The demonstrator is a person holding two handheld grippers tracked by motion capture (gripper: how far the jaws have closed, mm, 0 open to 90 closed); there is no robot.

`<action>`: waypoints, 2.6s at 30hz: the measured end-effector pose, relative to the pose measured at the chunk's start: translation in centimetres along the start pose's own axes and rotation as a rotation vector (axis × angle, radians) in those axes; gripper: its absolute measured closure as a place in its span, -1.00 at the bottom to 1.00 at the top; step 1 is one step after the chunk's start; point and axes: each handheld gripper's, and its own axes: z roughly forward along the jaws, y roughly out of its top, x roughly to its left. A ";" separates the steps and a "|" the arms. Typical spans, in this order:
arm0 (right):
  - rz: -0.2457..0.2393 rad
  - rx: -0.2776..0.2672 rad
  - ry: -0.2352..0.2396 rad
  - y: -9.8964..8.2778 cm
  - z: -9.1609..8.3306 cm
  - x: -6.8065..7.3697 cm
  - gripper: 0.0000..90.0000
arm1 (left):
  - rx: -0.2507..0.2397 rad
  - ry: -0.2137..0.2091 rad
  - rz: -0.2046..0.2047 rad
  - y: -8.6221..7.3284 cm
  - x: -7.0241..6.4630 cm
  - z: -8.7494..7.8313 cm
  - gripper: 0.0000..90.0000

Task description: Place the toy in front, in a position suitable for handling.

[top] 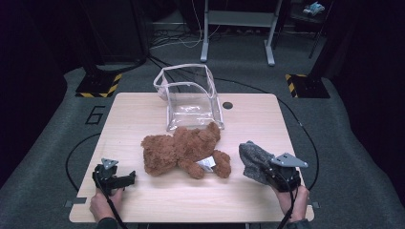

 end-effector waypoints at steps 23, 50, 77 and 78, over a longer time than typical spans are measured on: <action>0.102 0.081 -0.160 -0.6 3.4 -5.8 0.62 | -0.002 -0.002 -0.002 0.0 0.0 0.1 -0.99; 0.233 0.189 -0.184 -2.5 8.9 -6.9 -0.54 | 0.003 -0.005 -0.002 0.1 0.0 0.1 -0.99; 0.105 0.107 0.075 0.1 7.5 -0.2 -0.66 | 0.040 -0.026 -0.040 0.5 0.2 -0.2 -1.00; 0.101 0.101 0.078 0.5 7.5 -0.1 -0.66 | 0.010 -0.064 -0.080 0.7 0.3 -0.7 -1.00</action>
